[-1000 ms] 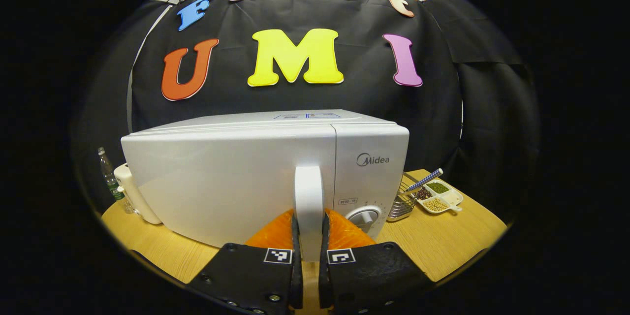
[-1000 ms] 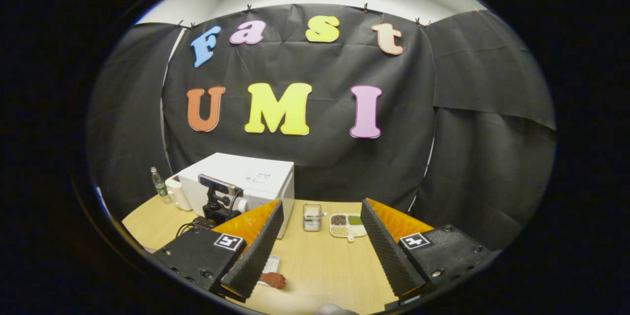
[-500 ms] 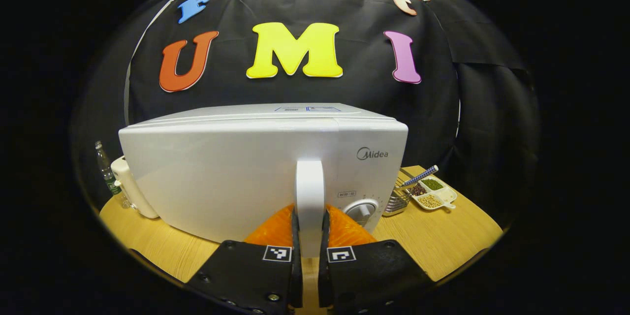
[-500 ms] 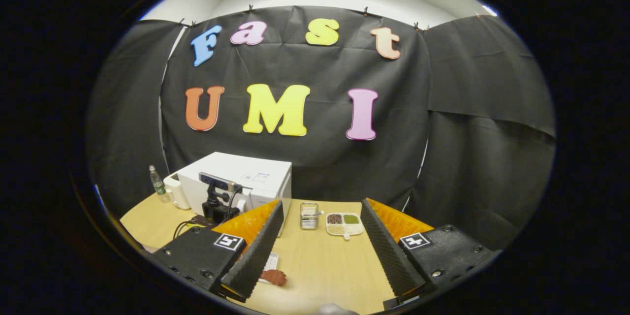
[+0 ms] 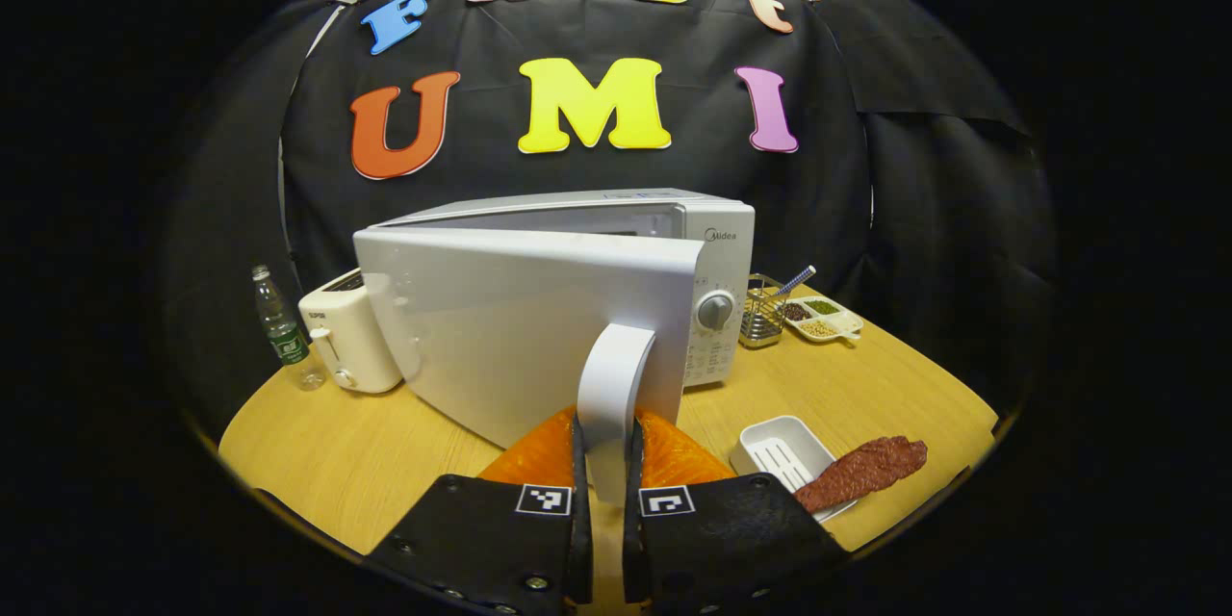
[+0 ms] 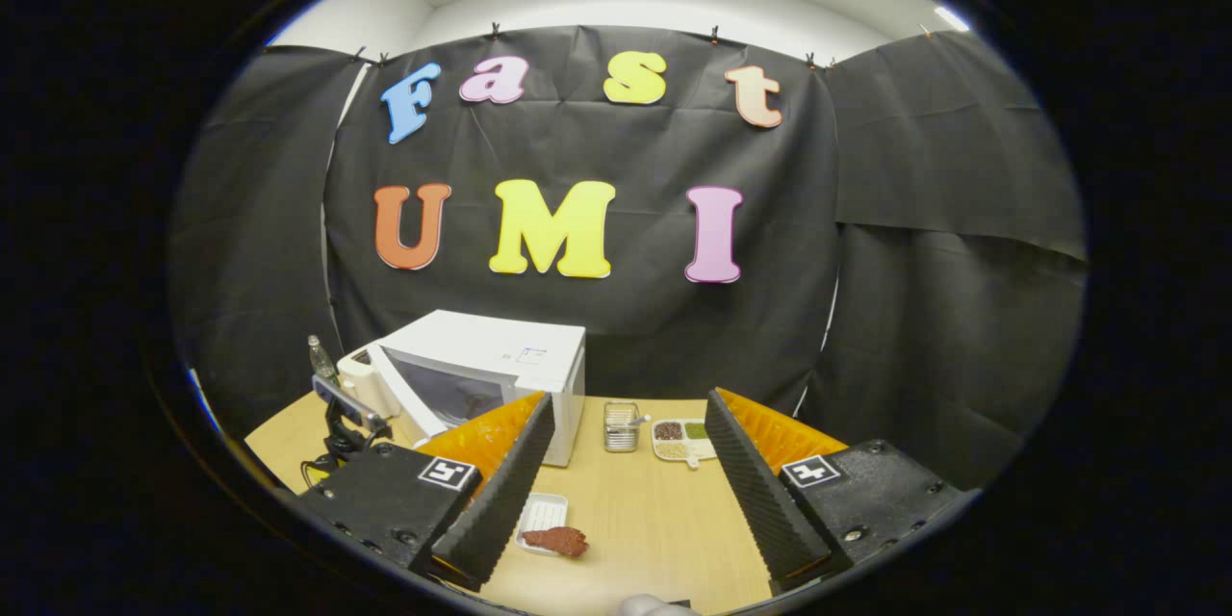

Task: Open the microwave oven with the left hand, put the food in, and close the microwave oven.

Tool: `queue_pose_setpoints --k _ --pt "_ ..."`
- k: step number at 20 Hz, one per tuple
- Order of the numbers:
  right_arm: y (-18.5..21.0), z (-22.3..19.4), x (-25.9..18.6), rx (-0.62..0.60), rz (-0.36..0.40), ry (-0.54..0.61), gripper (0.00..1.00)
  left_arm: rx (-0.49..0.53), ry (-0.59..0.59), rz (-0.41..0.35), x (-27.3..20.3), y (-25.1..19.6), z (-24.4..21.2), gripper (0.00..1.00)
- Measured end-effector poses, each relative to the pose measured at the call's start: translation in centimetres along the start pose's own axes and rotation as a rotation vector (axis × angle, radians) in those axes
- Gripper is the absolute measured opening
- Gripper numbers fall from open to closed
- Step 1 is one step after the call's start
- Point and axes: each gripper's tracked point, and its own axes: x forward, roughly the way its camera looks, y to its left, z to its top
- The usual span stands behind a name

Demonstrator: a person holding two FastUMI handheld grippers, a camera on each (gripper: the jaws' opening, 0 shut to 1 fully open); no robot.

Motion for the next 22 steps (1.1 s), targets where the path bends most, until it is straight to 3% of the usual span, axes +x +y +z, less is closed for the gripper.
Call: queue_pose_setpoints --k 10,11,12,13,14,15,16,17,19,21,22 --pt "3.6 0.3 -1.5 -0.028 0.096 -0.012 0.92 -0.022 0.036 0.175 -6.8 8.7 -2.7 0.14" --pt "3.6 0.2 -1.5 -0.029 0.101 -0.010 1.00 -0.038 0.034 0.183 -7.1 9.3 -2.9 0.16" --pt "3.9 0.0 -1.6 -0.027 0.108 -0.007 0.92 -0.049 0.034 0.200 -7.4 10.0 -3.0 0.18" --pt "4.1 0.0 -1.6 -0.027 0.116 -0.008 0.92 -0.052 0.036 0.217 -7.7 10.8 -3.2 0.23" --pt "4.2 -0.2 -1.6 -0.034 0.118 -0.005 0.92 -0.053 0.042 0.230 -8.2 11.5 -3.4 0.19" --pt "4.3 -0.3 -1.7 -0.039 0.121 0.000 0.92 -0.047 0.045 0.242 -8.4 12.4 -3.4 0.42" --pt "4.6 -0.5 -1.9 -0.038 0.129 0.001 0.92 -0.040 0.049 0.247 -8.8 13.0 -3.5 0.43" --pt "5.0 -0.6 -2.0 -0.040 0.138 0.003 0.92 -0.046 0.058 0.233 -9.0 13.2 -3.6 0.73" --pt "5.1 -0.8 -2.1 -0.046 0.147 0.002 0.92 -0.049 0.050 0.245 -9.6 14.0 -3.3 0.87" --pt "5.4 -1.2 -1.9 -0.040 0.155 0.008 0.92 -0.038 0.035 0.266 -10.8 15.0 -3.2 0.83" --pt "5.6 -1.6 -1.8 -0.034 0.161 0.013 0.92 -0.034 0.027 0.275 -11.4 15.4 -3.1 0.89"
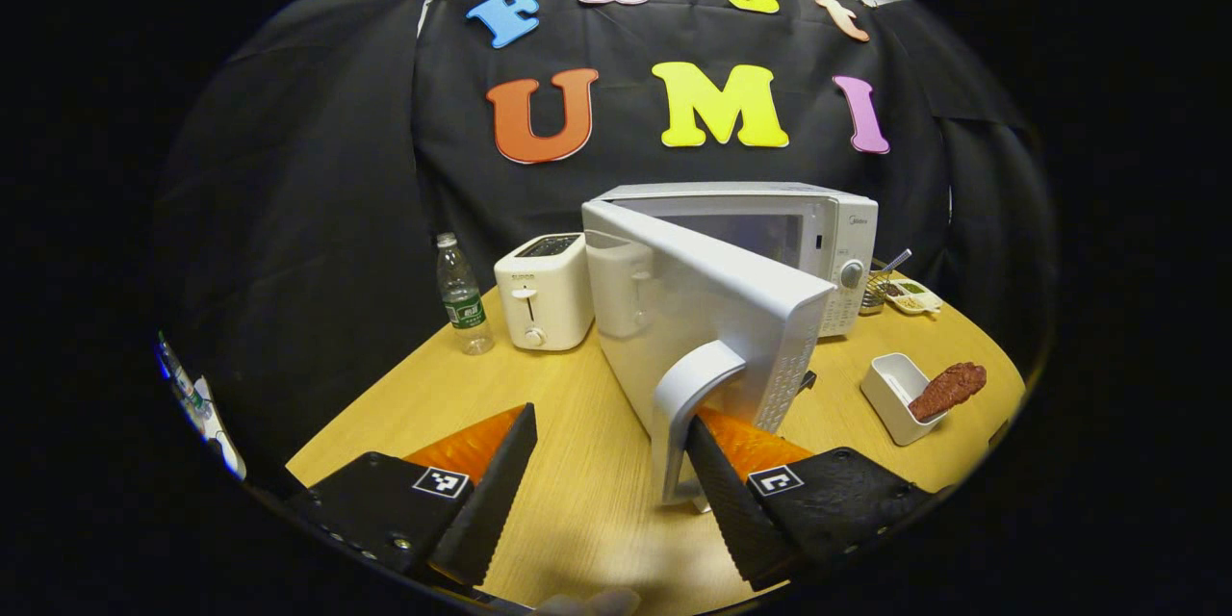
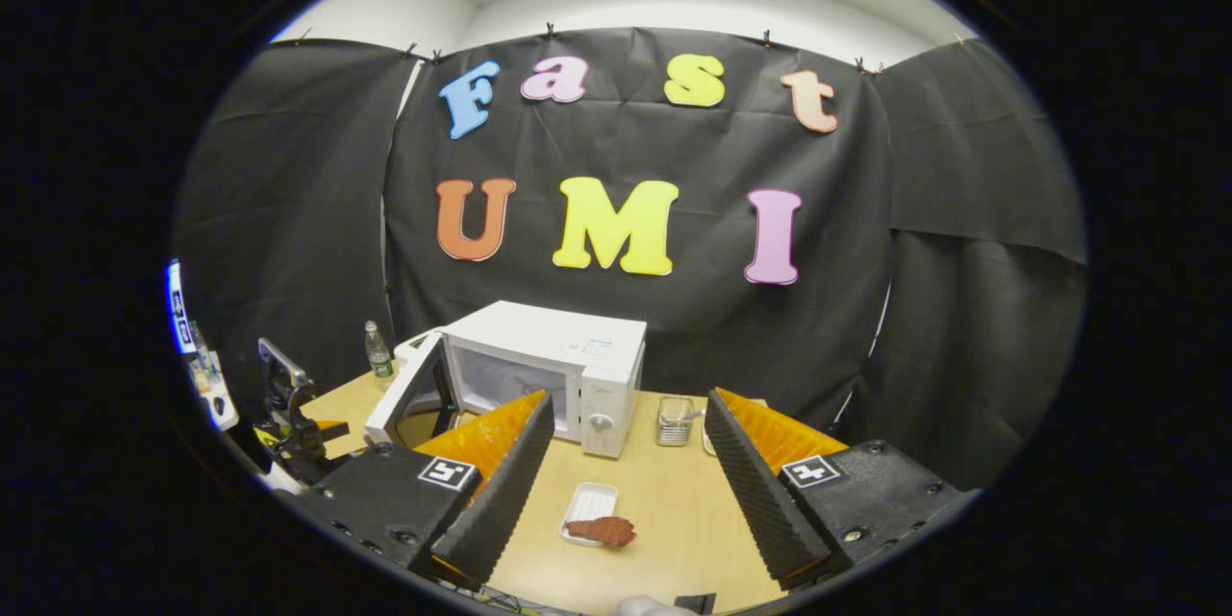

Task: Open the microwave oven with the left hand, put the food in, and close the microwave oven.

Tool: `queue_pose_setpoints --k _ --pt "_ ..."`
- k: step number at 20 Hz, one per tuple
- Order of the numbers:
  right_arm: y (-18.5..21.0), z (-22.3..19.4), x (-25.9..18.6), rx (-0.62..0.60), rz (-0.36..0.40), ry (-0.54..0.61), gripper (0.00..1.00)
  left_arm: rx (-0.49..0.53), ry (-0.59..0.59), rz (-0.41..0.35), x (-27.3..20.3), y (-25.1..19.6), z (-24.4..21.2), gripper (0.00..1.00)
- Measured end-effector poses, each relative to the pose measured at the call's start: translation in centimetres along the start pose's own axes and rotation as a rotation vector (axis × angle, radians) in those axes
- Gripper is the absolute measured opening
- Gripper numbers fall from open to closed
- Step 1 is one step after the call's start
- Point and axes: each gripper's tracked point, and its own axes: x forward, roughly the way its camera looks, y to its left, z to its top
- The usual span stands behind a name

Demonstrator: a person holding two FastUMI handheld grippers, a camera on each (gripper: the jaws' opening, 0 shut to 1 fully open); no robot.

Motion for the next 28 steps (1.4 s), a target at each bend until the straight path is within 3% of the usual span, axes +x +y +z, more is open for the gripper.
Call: queue_pose_setpoints --k 10,11,12,13,14,15,16,17,18,19,20,22,23,24,25,26,28 --pt "-0.9 -7.7 3.2 0.027 0.003 0.097 0.92 -0.004 -0.025 0.160 -4.1 9.5 1.9 0.94" --pt "-1.2 -8.9 3.6 0.033 0.002 0.113 0.92 -0.001 -0.036 0.169 -4.4 9.8 2.3 0.94" --pt "-1.3 -10.1 4.1 0.039 0.008 0.134 0.92 0.006 -0.047 0.176 -4.8 10.0 2.9 0.86" --pt "-1.4 -11.4 4.6 0.043 0.016 0.154 1.00 0.009 -0.060 0.176 -5.2 10.1 3.5 0.80" --pt "-1.6 -13.0 5.1 0.051 0.023 0.185 1.00 0.011 -0.071 0.171 -5.6 9.7 4.1 0.89" --pt "-1.6 -14.5 5.8 0.063 0.033 0.217 1.00 0.024 -0.079 0.175 -5.8 9.6 4.5 0.91" --pt "-1.5 -16.0 6.3 0.078 0.048 0.246 0.92 0.032 -0.087 0.170 -6.1 9.3 5.0 0.93" --pt "-1.6 -17.6 6.9 0.100 0.056 0.278 1.00 0.031 -0.099 0.165 -6.6 8.9 5.7 0.94" --pt "-1.7 -19.0 7.5 0.121 0.065 0.308 0.92 0.023 -0.110 0.153 -7.0 8.3 6.3 0.88" --pt "-1.7 -20.7 8.1 0.140 0.078 0.343 1.00 0.013 -0.115 0.141 -7.2 7.7 6.7 0.88" --pt "-1.6 -22.3 8.9 0.154 0.091 0.380 0.91 0.006 -0.124 0.134 -7.5 7.1 7.3 0.94" --pt "-1.5 -25.4 10.0 0.167 0.119 0.451 0.82 0.017 -0.146 0.120 -8.0 5.9 8.4 0.94" --pt "-1.3 -26.7 10.4 0.167 0.136 0.486 0.91 0.029 -0.152 0.116 -8.0 5.3 8.9 0.94" --pt "-1.0 -27.7 11.0 0.185 0.153 0.504 0.79 0.035 -0.157 0.108 -8.0 4.6 9.2 0.94" --pt "-0.7 -28.5 11.5 0.219 0.166 0.530 0.89 0.034 -0.150 0.095 -8.0 3.9 9.4 0.94" --pt "-0.2 -29.3 11.9 0.248 0.187 0.560 0.75 0.034 -0.141 0.089 -8.1 3.3 9.4 0.94" --pt "0.2 -30.3 12.8 0.291 0.217 0.598 0.71 0.032 -0.124 0.087 -8.0 2.5 9.7 0.94"
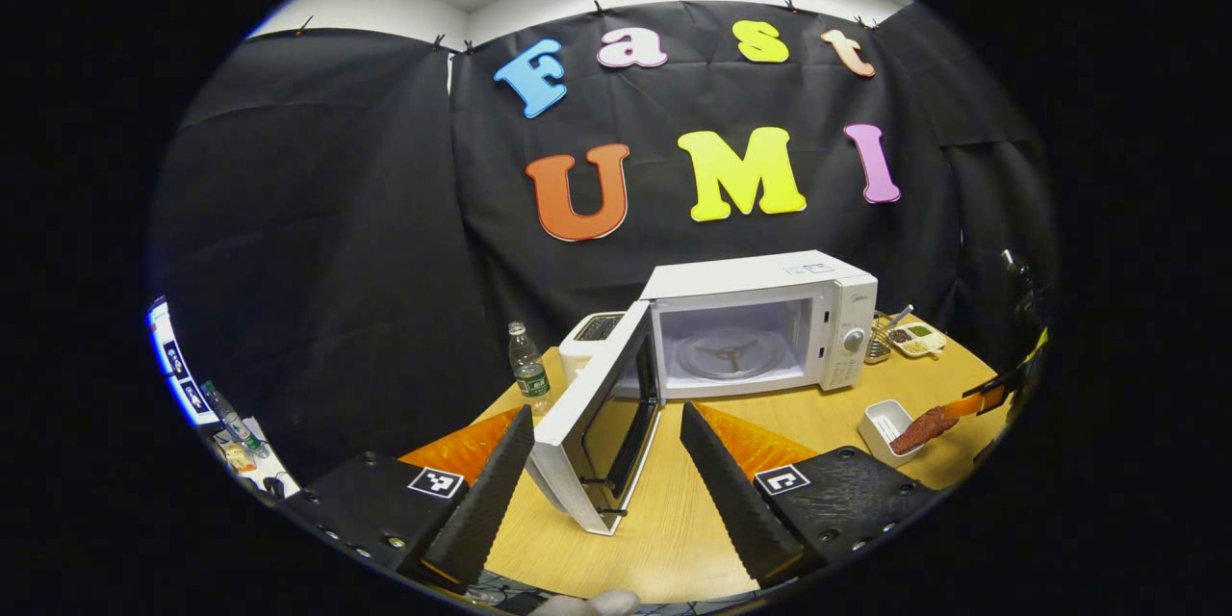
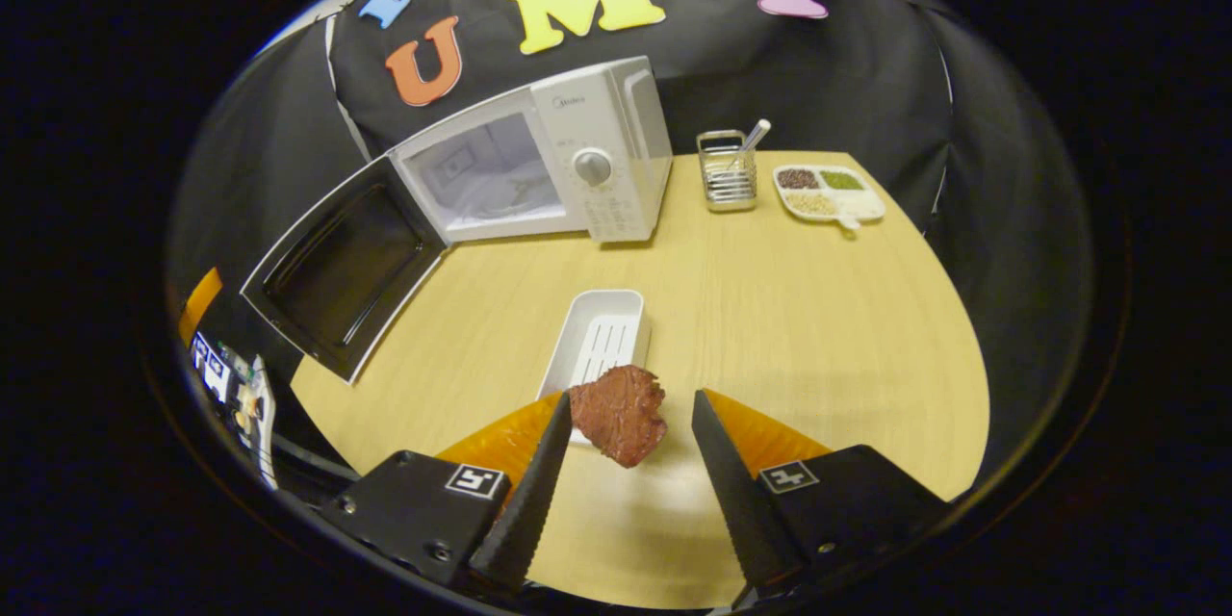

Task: Open the microwave oven with the left hand, put the food in, and close the microwave oven.

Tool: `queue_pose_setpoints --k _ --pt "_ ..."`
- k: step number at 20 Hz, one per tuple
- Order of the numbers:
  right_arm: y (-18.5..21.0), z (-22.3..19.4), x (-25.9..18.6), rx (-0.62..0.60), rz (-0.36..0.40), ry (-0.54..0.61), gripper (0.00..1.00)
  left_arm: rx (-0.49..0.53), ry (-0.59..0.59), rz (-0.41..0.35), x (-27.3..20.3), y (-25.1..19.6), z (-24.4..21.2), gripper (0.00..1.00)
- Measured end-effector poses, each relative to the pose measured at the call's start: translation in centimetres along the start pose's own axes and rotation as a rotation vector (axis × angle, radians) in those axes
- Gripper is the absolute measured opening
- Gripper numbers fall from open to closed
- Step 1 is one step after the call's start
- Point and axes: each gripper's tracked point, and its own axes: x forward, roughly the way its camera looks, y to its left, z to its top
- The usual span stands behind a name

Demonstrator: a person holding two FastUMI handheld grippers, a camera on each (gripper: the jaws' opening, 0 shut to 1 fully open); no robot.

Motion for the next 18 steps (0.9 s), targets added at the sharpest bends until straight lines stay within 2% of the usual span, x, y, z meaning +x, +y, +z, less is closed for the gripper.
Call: queue_pose_setpoints --k 1,3,4,5,7,8,10,11,13,14,18 --pt "-0.1 -0.5 0.5 0.046 0.018 0.023 0.70 -0.004 0.010 -0.004 -0.1 -0.6 0.2 0.94" --pt "0.1 -0.9 1.4 0.157 0.083 0.058 0.61 0.011 0.019 0.011 -0.3 -1.1 0.6 0.94" --pt "0.0 -1.0 1.7 0.204 0.108 0.073 0.53 0.015 0.031 0.027 -0.5 -1.2 0.9 0.94" --pt "-0.1 -0.7 1.8 0.247 0.136 0.076 0.49 0.014 0.036 0.041 -0.9 -1.4 1.3 0.94" --pt "-0.4 -0.4 2.1 0.309 0.180 0.094 0.33 0.011 0.036 0.051 -1.5 -2.2 2.2 0.94" --pt "-0.1 -0.5 2.0 0.345 0.212 0.105 0.22 0.013 0.046 0.064 -1.7 -2.3 2.0 0.94" --pt "-0.2 -0.4 2.1 0.384 0.244 0.128 0.12 0.016 0.051 0.080 -2.3 -2.7 2.4 0.94" --pt "-0.2 -0.4 2.0 0.392 0.254 0.133 0.14 0.018 0.052 0.079 -2.5 -3.0 2.4 0.94" --pt "-0.4 0.0 1.6 0.396 0.251 0.138 0.09 0.025 0.055 0.078 -2.7 -3.4 2.5 0.94" --pt "-0.4 0.4 1.3 0.396 0.251 0.131 0.16 0.027 0.055 0.077 -2.8 -3.5 2.5 0.94" --pt "1.2 4.0 -1.3 0.406 0.293 0.071 0.15 0.036 0.047 0.079 -2.6 -3.1 2.8 0.94"
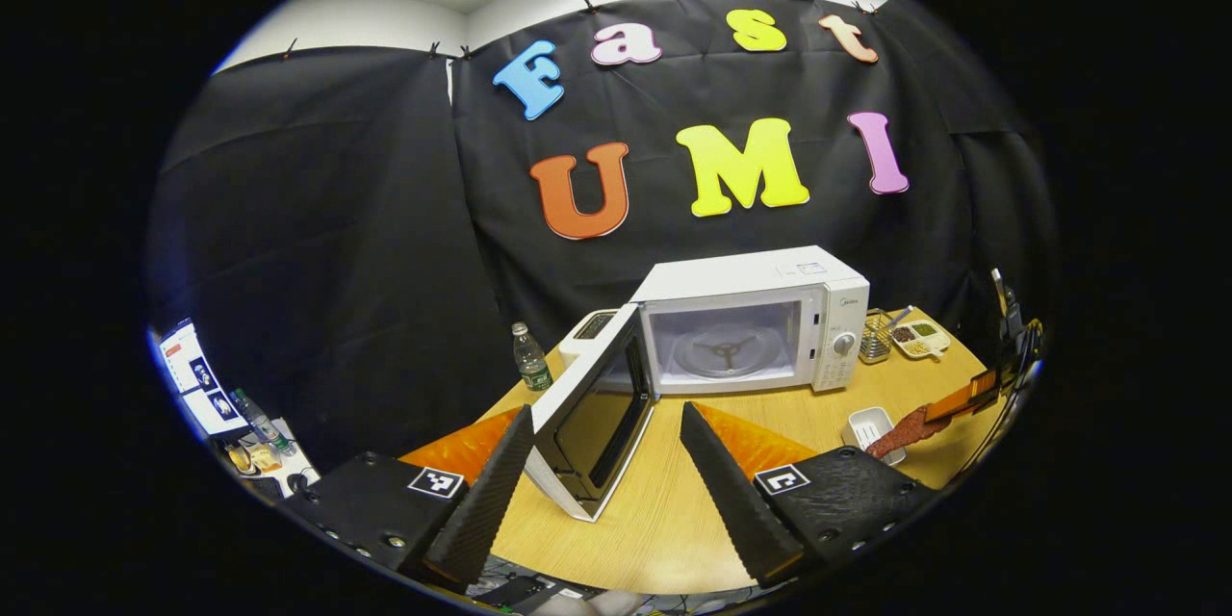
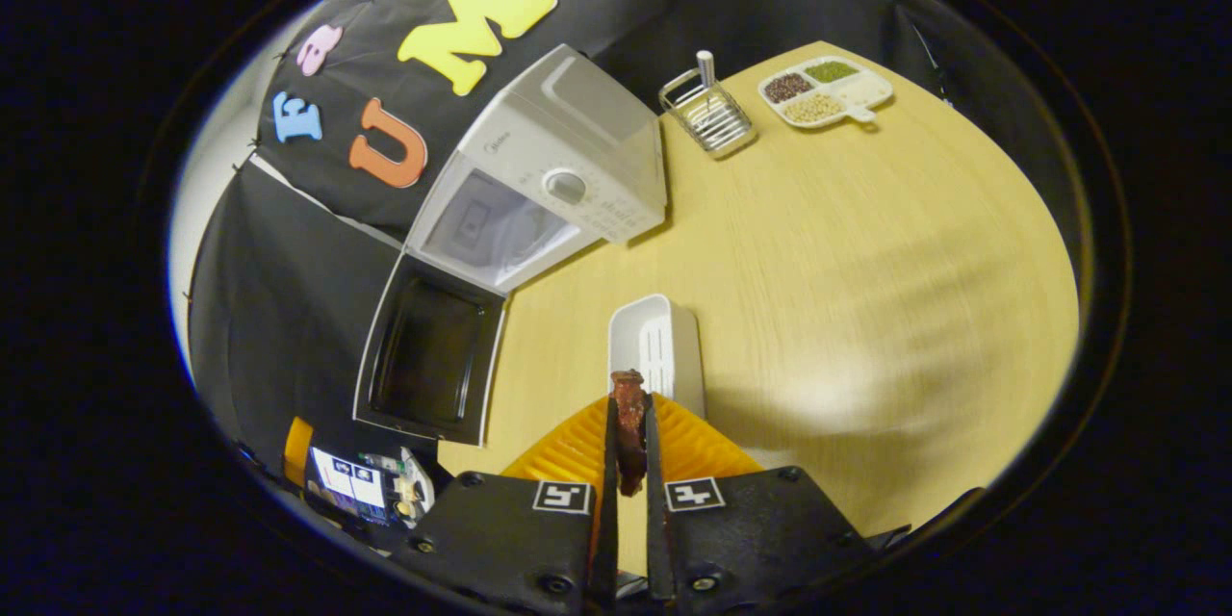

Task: Open the microwave oven with the left hand, put the food in, and close the microwave oven.

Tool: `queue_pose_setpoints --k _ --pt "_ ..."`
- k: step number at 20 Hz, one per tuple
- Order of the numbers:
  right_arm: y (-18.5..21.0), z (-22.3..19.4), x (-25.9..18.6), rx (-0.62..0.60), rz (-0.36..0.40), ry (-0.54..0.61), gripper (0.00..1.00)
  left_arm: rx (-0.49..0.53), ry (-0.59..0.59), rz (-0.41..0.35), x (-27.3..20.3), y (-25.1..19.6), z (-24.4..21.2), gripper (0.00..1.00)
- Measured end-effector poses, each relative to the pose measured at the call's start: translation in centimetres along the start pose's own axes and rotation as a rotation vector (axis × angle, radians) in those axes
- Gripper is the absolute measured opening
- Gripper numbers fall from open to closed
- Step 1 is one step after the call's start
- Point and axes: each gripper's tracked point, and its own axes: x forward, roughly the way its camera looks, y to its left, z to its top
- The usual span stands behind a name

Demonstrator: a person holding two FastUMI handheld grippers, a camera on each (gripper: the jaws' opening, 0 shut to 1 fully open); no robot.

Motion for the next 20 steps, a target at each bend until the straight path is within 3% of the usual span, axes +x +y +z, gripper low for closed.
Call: queue_pose_setpoints --k 2,5,7,10,12,13,15,20 --pt "2.8 1.9 -0.5 0.010 0.027 -0.056 0.15 -0.010 0.000 -0.001 0.2 0.3 -0.1 0.94" --pt "5.8 5.0 0.1 0.018 -0.003 -0.206 0.15 -0.014 -0.006 -0.040 1.5 0.7 0.3 0.94" --pt "8.4 4.8 1.9 0.046 0.021 -0.231 0.15 0.002 -0.011 -0.062 2.3 1.4 0.2 0.94" --pt "11.8 4.5 5.7 0.134 0.071 -0.278 0.15 0.028 -0.037 -0.083 3.1 2.6 0.6 0.94" --pt "13.4 4.2 8.6 0.134 0.056 -0.329 0.15 0.012 -0.036 -0.108 3.5 2.7 0.0 0.94" --pt "14.1 4.2 10.2 0.142 0.034 -0.355 0.15 0.004 -0.025 -0.121 3.7 2.7 -0.5 0.89" --pt "15.9 4.4 13.2 0.170 0.017 -0.426 0.15 -0.002 -0.014 -0.131 3.9 3.1 -1.7 0.94" --pt "20.7 4.5 21.2 0.300 0.082 -0.495 0.15 0.005 0.008 -0.113 4.2 4.7 -3.9 0.94"
